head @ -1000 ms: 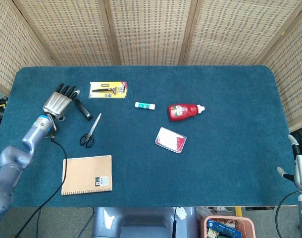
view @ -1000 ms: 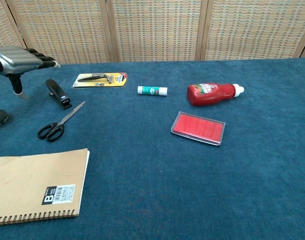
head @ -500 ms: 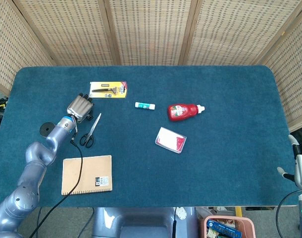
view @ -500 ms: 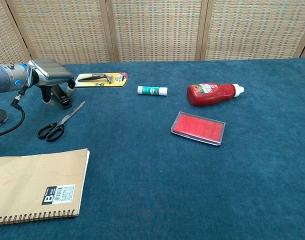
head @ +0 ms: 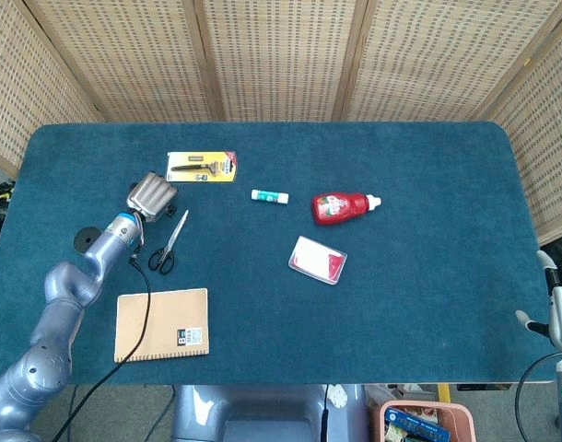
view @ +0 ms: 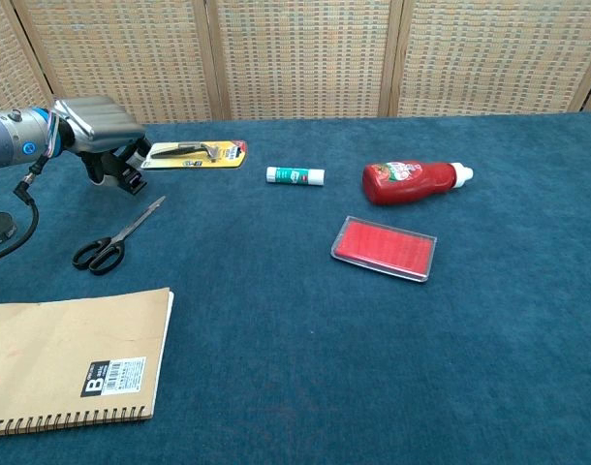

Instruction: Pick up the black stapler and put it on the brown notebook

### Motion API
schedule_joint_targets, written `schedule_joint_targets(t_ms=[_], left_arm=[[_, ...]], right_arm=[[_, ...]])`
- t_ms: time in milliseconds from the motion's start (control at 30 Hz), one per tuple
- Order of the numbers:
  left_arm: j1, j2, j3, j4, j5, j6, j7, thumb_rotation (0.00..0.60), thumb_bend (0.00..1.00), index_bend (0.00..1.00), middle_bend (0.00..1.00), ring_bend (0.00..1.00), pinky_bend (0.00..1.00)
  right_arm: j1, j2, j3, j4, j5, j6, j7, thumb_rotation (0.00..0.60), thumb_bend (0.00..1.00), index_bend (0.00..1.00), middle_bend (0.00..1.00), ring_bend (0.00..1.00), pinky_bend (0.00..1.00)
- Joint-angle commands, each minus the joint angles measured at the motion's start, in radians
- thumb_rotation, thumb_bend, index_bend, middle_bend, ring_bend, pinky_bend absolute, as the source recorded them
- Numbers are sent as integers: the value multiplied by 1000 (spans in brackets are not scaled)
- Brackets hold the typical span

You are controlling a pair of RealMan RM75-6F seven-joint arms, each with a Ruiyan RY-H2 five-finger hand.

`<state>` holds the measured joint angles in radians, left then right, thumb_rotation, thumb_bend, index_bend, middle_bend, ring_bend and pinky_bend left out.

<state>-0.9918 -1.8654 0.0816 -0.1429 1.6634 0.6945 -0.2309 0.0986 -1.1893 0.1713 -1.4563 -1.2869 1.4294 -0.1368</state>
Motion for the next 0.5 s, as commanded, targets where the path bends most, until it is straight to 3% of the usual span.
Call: schedule_joint_targets(t_ms=[33,267,367,500], left_arm=[[22,70,44,-54,46,152,-23,600,547,716,553,449,455],[81,231,102,-271,119,442,1,600,548,716,553,451,462],[103,337,139,-473,167,535,86,600,549,716,553,451,463],[125,469,178,-780,203,550,237,600,549,716,553,451,462]], right_arm=[[-1,1,-3,-5,-6,3,1,600,0,0,0,0,0],[-4,4,-10,-19,-24,18,-2,600,0,0,0,0,0],[-4,3,-15,-24,-33,21,-10,600,0,0,0,0,0],[-3,2,-19,-32,-42,26,-18,600,0,0,0,0,0]])
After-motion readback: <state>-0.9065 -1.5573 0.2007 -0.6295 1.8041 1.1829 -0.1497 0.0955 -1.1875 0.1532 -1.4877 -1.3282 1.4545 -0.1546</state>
